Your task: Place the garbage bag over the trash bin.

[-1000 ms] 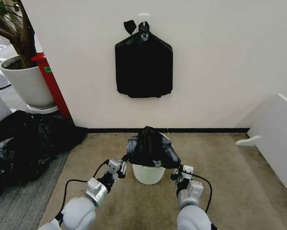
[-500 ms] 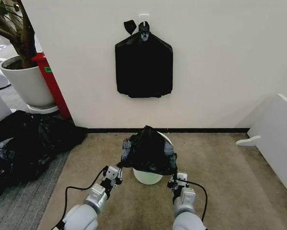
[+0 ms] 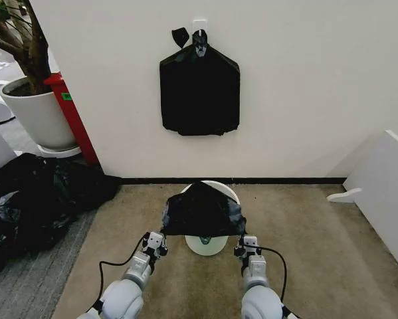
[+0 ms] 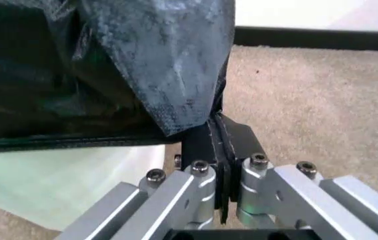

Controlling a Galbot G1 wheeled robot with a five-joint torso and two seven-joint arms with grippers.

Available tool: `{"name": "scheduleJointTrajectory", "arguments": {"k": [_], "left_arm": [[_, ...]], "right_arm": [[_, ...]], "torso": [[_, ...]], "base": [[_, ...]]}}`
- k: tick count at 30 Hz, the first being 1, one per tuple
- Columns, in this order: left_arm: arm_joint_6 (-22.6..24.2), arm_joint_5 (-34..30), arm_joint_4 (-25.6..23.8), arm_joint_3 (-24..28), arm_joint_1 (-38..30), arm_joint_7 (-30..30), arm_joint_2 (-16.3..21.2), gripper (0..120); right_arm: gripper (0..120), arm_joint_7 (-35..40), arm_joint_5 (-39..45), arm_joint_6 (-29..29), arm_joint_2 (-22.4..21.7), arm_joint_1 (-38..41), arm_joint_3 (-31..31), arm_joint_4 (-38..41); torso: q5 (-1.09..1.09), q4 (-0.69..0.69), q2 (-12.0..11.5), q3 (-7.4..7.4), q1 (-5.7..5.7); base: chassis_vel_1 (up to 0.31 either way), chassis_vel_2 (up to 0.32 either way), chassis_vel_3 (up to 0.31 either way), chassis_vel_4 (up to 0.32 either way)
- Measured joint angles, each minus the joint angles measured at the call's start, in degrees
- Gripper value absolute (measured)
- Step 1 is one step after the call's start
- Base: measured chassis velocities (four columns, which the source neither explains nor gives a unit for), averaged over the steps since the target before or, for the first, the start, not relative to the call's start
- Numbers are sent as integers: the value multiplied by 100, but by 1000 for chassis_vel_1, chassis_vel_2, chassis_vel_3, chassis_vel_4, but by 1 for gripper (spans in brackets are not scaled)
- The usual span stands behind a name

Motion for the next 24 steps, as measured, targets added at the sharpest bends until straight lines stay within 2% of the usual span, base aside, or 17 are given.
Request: {"name": "scheduleJointTrajectory", "arguments": {"k": [3,6,8,9,10,12,13,15,16,19,22,24], "left_arm": [[-82,-91,-2,8,-4,27,-20,0],[-190,-254,-202,4,71,-18,70,0],[-180,-296,-375,-27,151,-127,190,8],[-180,-296,-375,-27,151,-127,190,8],[-177,-304,-471,-54,190,-164,264,13],[-177,-303,-511,-65,204,-171,295,13],[-211,-233,-698,-119,272,-163,447,23],[-297,-44,-800,-190,312,-52,598,31],[-297,-44,-800,-190,312,-52,598,31],[-542,328,-867,-308,368,156,834,45],[-642,373,-1020,-355,460,301,1021,56],[-663,367,-1066,-365,496,351,1080,60]], "right_arm": [[0,-105,100,0,-29,-26,32,46],[1,-207,158,37,-118,-127,50,310],[10,-209,138,46,-203,-218,24,504],[10,-209,138,46,-203,-218,24,504],[13,-207,130,41,-265,-283,-7,636],[15,-206,128,35,-292,-310,-19,686],[25,-228,120,-14,-451,-454,-62,934],[33,-319,66,-16,-601,-588,-61,1091],[33,-319,66,-16,-601,-588,-61,1091],[46,-502,-103,114,-808,-802,-17,1354],[58,-673,-335,326,-908,-982,43,1550],[61,-746,-464,438,-931,-1056,82,1613]], "torso": [[0,0,0,0,0],[0,0,0,0,0],[0,1,0,0,0],[0,1,0,0,0],[0,0,0,0,0],[1,1,0,0,0],[0,1,0,0,0],[-1,0,0,0,0],[-1,0,0,0,0],[-1,0,0,-1,0],[-1,0,0,-1,0],[-1,0,0,-1,0]], "base": [[0,0,0,0],[0,0,0,0],[0,0,0,0],[0,0,0,0],[0,0,0,0],[0,0,0,0],[0,0,0,0],[0,0,0,0],[0,0,0,0],[0,0,0,0],[0,0,0,0],[0,0,0,0]]}}
